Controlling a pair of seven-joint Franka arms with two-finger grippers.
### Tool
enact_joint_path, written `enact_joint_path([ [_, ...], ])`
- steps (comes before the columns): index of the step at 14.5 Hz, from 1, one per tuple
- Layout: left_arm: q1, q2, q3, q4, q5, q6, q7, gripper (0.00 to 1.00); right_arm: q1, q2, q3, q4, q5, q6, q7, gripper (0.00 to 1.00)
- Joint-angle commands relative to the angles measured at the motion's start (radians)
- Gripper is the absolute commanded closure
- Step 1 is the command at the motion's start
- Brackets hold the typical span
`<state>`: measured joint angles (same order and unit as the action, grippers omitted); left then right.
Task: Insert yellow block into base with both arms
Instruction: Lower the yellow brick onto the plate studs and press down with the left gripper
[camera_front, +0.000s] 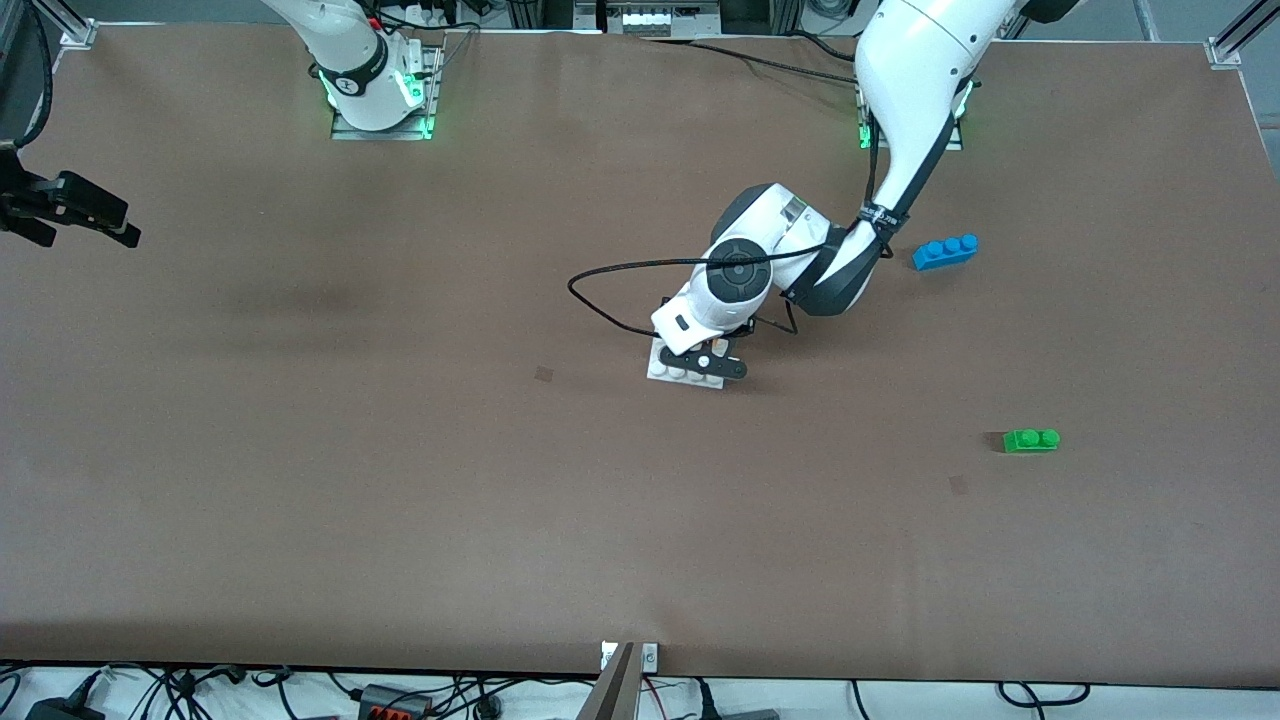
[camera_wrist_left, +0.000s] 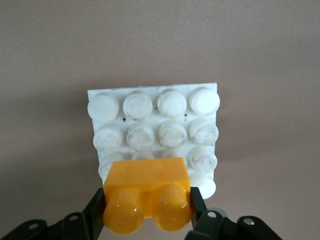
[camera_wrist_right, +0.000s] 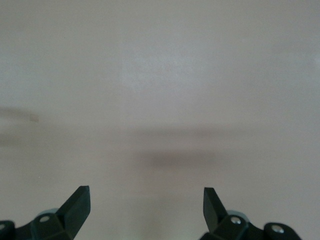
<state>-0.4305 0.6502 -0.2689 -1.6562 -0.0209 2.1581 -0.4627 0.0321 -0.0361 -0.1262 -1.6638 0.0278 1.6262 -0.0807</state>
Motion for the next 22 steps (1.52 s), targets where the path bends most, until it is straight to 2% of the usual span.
enact_joint_path([
  [1, 0.006, 0.023, -0.01, 0.026, 0.038, -0.012, 0.038, 0.55, 0.002, -0.005, -0.004, -0.004, 0.012, 0.0, 0.01, 0.0],
  [6, 0.006, 0.051, -0.01, 0.026, 0.03, 0.04, 0.042, 0.55, 0.002, -0.005, -0.004, -0.004, 0.012, 0.0, 0.01, 0.0],
  [13, 0.004, 0.069, -0.009, 0.026, 0.039, 0.046, 0.053, 0.55, 0.002, -0.005, -0.004, -0.002, 0.012, 0.0, 0.01, 0.0],
  [16, 0.004, 0.077, -0.009, 0.026, 0.084, 0.055, 0.05, 0.55, 0.002, -0.005, -0.004, -0.002, 0.012, 0.0, 0.01, 0.0],
  [22, 0.004, 0.088, -0.003, 0.024, 0.096, 0.06, 0.053, 0.55, 0.002, -0.005, -0.004, -0.002, 0.012, 0.0, 0.01, 0.0],
])
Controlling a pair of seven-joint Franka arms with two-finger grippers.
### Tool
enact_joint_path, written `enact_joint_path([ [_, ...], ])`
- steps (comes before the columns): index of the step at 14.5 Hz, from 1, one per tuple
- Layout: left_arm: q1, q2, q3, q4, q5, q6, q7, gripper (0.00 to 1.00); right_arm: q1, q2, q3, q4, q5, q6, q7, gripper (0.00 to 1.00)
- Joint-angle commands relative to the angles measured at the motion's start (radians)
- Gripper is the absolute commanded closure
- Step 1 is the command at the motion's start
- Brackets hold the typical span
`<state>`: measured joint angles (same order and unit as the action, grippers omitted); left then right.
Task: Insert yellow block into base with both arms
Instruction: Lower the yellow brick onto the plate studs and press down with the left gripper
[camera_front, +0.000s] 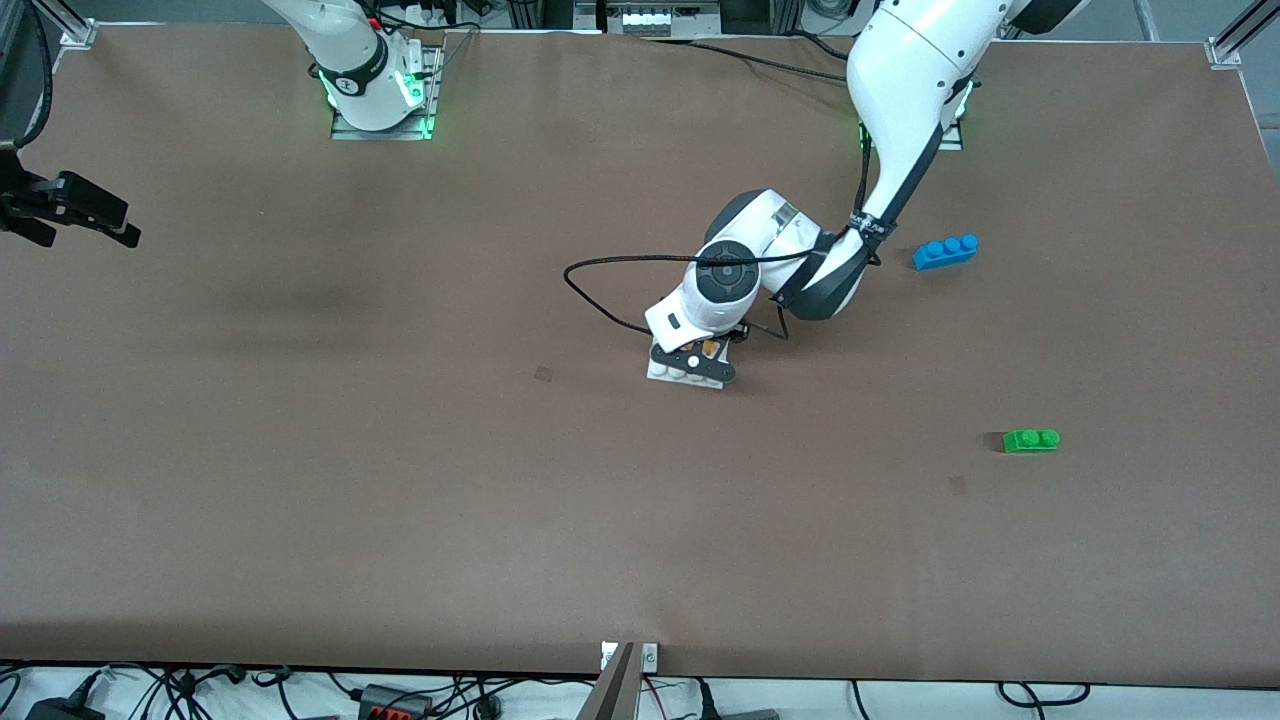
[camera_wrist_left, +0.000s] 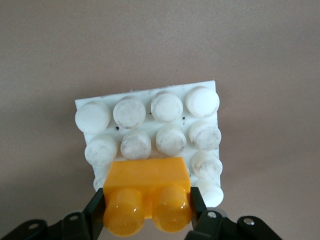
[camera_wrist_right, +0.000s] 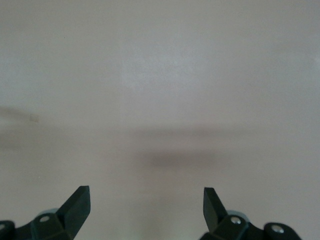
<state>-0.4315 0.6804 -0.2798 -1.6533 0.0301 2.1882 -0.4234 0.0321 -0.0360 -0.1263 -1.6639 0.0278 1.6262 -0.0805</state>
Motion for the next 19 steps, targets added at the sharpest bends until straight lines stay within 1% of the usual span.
enact_joint_path([
  [1, 0.005, 0.057, 0.008, 0.021, 0.045, 0.03, 0.014, 0.55, 0.002, -0.005, -0.004, -0.003, 0.012, 0.0, 0.01, 0.0],
  [5, 0.008, 0.065, 0.011, 0.023, 0.033, 0.033, 0.008, 0.55, 0.002, -0.005, -0.004, -0.004, 0.012, -0.002, 0.01, 0.0],
  [9, 0.014, 0.074, 0.013, 0.021, 0.037, 0.077, 0.008, 0.55, 0.002, -0.005, -0.004, -0.002, 0.012, -0.003, 0.01, 0.0],
  [19, 0.02, 0.067, 0.011, 0.004, 0.042, 0.052, 0.0, 0.55, 0.005, -0.008, -0.003, -0.004, 0.012, -0.005, 0.011, 0.0],
])
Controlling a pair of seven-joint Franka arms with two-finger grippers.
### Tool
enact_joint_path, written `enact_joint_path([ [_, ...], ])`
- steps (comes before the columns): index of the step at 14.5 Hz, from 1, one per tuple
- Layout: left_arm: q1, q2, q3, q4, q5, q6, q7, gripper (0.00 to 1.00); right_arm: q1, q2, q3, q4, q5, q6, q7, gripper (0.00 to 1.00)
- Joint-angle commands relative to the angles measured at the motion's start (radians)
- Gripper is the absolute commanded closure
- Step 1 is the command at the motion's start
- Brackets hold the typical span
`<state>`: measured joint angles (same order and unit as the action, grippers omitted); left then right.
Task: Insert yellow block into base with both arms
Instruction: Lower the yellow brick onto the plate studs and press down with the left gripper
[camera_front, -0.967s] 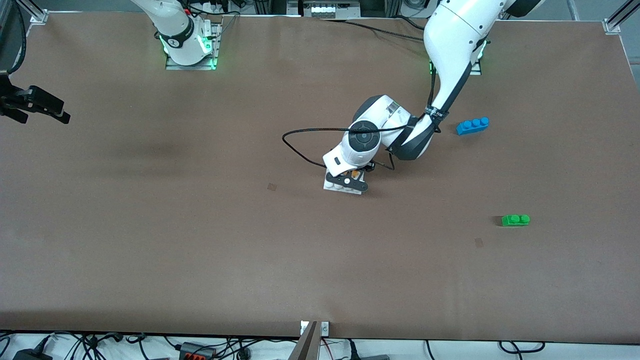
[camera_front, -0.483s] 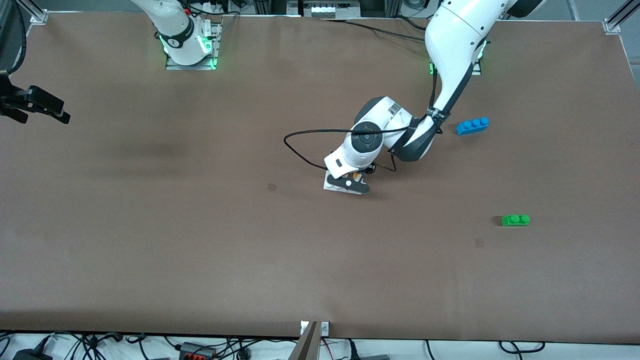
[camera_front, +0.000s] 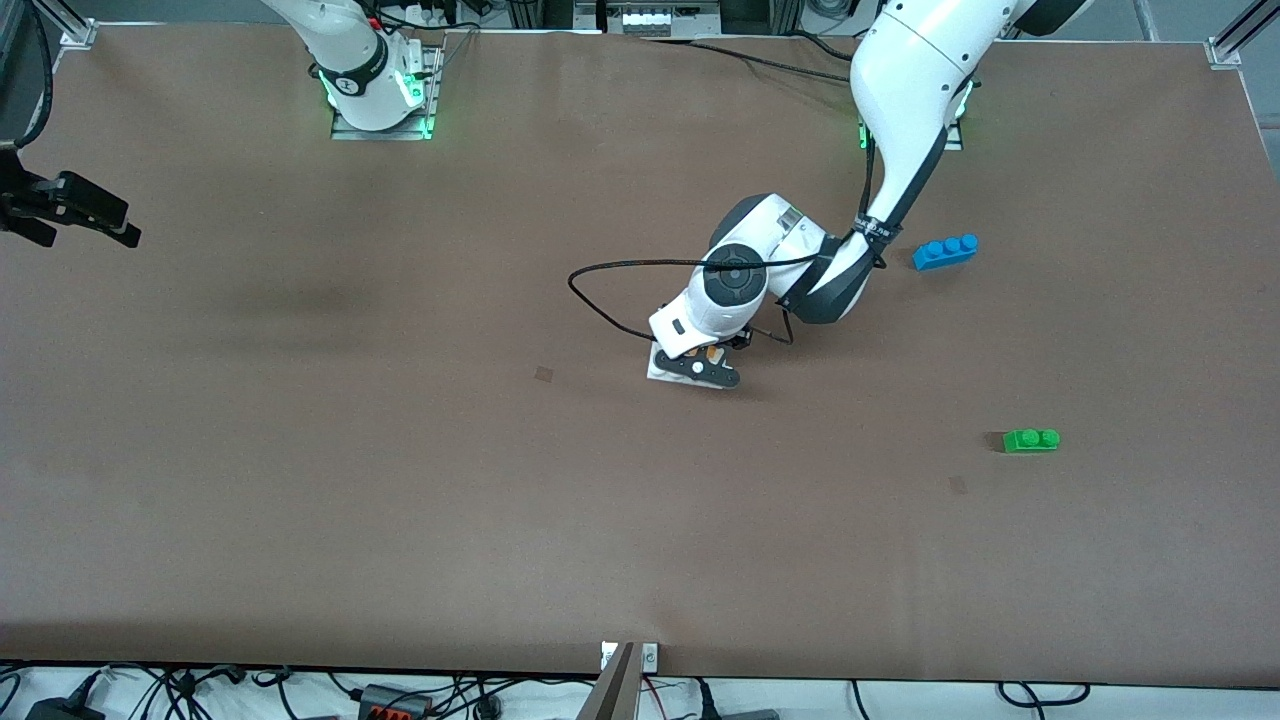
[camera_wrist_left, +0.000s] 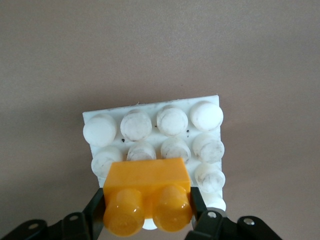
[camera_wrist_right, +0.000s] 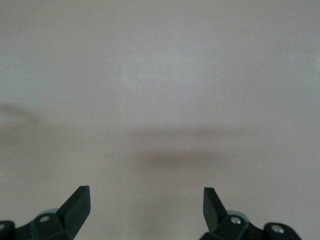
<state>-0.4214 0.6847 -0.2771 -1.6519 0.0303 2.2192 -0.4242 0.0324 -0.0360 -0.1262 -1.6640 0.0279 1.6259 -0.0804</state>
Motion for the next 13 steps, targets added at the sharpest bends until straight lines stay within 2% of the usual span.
enact_joint_path([
  [1, 0.01, 0.061, 0.009, 0.003, 0.042, -0.001, 0.001, 0.55, 0.004, -0.008, -0.003, -0.002, 0.012, -0.003, 0.011, 0.0],
  [5, 0.01, 0.041, 0.007, -0.012, 0.036, -0.041, 0.001, 0.55, 0.007, -0.008, -0.003, -0.002, 0.012, -0.003, 0.011, 0.0],
  [13, 0.007, 0.047, 0.001, -0.023, 0.03, -0.036, 0.001, 0.55, 0.007, -0.008, -0.003, -0.002, 0.012, -0.004, 0.011, 0.0],
])
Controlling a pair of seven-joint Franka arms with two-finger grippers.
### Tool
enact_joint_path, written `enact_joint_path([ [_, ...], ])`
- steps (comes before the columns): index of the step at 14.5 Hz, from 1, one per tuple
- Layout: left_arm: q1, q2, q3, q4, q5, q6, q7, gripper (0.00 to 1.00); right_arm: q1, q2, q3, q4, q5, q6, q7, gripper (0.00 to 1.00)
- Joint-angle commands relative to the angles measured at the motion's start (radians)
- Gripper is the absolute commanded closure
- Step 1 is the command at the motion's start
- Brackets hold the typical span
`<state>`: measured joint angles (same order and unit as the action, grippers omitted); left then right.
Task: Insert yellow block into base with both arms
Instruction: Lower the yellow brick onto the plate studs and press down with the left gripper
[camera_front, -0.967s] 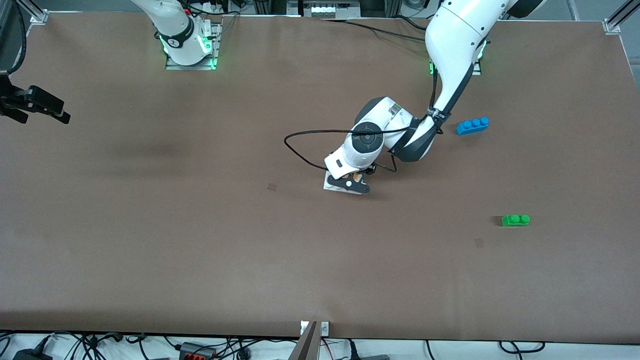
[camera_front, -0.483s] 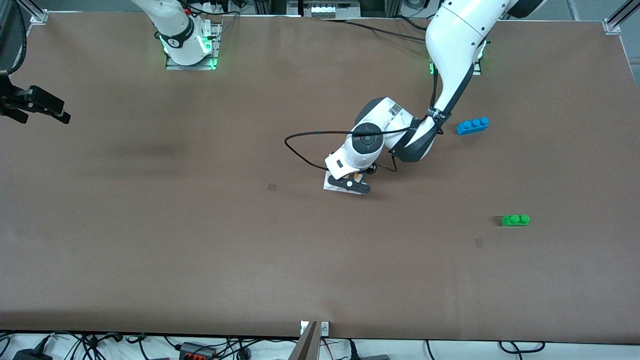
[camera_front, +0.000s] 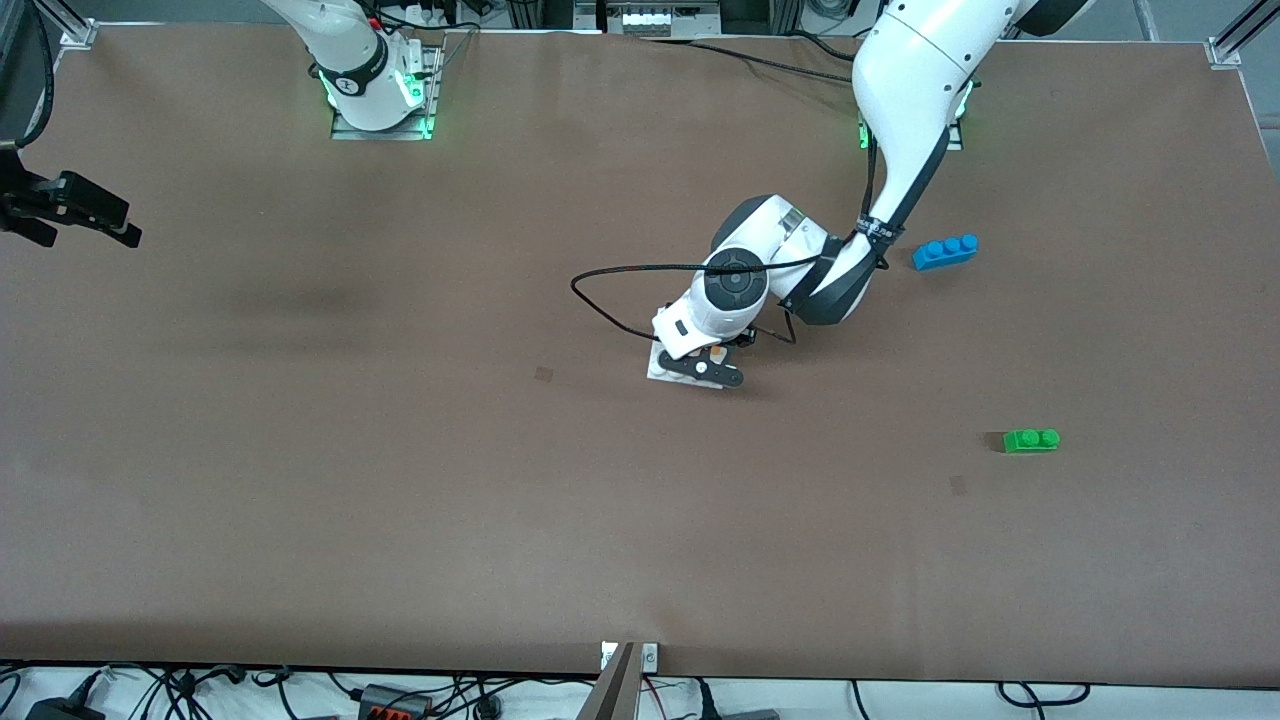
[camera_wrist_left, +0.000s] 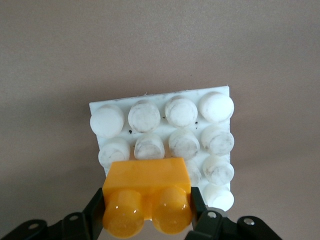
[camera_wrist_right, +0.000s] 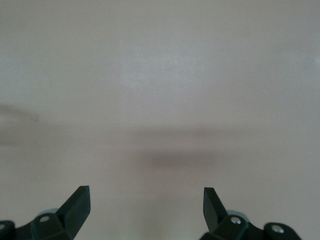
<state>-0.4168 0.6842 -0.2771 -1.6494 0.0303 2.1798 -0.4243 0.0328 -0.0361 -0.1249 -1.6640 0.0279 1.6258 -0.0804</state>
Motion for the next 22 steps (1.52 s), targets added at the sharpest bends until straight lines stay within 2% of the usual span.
enact_joint_path([
  [1, 0.001, 0.049, 0.001, -0.023, 0.03, 0.005, 0.001, 0.55, 0.007, -0.008, -0.002, -0.002, 0.012, -0.006, 0.011, 0.0],
  [12, -0.007, 0.057, -0.013, -0.01, -0.007, 0.0, -0.018, 0.56, 0.025, -0.008, -0.002, 0.003, 0.012, -0.006, 0.011, 0.0],
  [16, -0.005, 0.049, -0.014, -0.009, -0.007, -0.008, -0.018, 0.6, 0.024, -0.007, -0.002, 0.003, 0.013, -0.006, 0.011, 0.0],
  [22, 0.001, 0.049, -0.014, 0.043, -0.006, -0.098, -0.005, 0.62, 0.024, -0.007, -0.002, 0.001, 0.014, -0.007, 0.011, 0.0],
])
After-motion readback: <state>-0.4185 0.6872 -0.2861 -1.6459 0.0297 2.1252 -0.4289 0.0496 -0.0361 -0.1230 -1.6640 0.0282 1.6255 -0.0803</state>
